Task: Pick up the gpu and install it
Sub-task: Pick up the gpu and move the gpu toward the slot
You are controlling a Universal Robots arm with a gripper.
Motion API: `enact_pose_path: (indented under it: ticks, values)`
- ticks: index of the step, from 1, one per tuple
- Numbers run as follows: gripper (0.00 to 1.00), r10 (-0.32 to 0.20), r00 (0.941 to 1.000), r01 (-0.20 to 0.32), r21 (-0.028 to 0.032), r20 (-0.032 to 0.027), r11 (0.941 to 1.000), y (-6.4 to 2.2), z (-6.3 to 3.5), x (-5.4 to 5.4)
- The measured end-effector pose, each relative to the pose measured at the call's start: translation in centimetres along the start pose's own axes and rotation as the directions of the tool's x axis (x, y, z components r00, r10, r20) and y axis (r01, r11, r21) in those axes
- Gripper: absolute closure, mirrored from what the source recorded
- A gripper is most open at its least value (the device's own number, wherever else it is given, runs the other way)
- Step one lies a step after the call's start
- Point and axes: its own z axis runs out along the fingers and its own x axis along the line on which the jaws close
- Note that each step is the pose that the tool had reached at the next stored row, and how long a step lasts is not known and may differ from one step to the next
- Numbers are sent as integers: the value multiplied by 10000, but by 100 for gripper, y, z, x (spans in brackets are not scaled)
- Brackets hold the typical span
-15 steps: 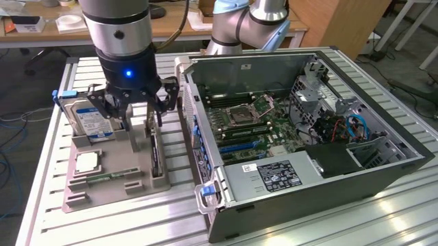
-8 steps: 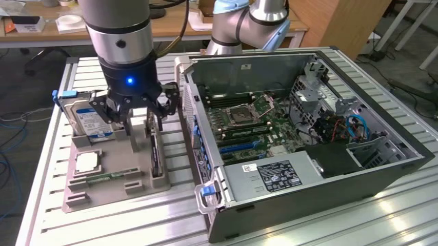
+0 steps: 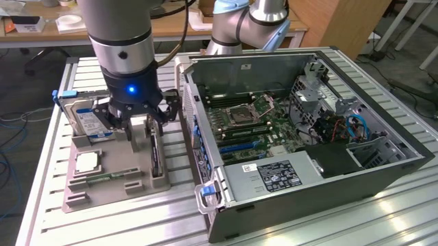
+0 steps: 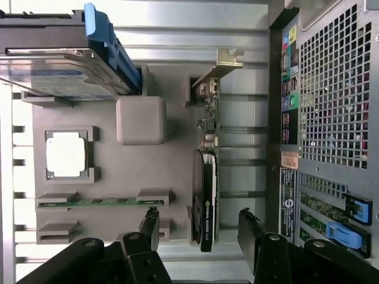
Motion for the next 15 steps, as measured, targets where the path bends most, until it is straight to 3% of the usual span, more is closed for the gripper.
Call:
enact_pose_path:
  ticks: [15]
  values:
    - [35,1,10000,-1,-41,-1,10000,-29,177,-19]
